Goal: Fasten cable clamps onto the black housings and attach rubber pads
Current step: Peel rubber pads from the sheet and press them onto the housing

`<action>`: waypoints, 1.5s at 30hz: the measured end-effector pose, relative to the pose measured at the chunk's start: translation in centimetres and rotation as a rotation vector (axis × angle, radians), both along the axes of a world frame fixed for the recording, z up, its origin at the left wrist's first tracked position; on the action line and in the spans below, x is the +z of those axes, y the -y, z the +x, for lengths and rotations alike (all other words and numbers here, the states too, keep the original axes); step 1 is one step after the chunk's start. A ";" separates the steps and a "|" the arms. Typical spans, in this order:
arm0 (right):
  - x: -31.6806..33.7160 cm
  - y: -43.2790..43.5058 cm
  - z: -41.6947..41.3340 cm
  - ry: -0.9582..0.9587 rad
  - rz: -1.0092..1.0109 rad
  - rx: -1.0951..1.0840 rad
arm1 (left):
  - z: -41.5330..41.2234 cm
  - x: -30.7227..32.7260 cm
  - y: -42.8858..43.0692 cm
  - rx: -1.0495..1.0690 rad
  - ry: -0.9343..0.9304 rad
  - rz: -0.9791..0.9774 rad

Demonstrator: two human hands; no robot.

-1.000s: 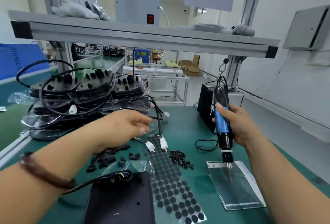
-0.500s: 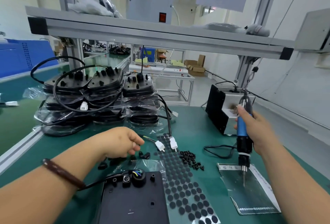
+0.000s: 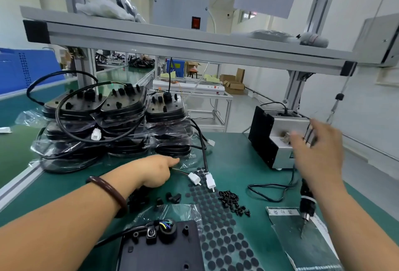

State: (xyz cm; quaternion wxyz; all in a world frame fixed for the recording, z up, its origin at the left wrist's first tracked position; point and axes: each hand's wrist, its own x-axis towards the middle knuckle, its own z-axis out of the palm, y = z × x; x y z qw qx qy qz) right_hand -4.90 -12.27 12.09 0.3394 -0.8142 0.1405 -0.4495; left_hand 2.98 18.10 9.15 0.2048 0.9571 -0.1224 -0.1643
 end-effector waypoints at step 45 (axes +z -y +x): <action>-7.9 -13.7 1.7 -0.729 -0.307 0.563 | -0.5 0.9 4.5 0.715 -0.581 -0.908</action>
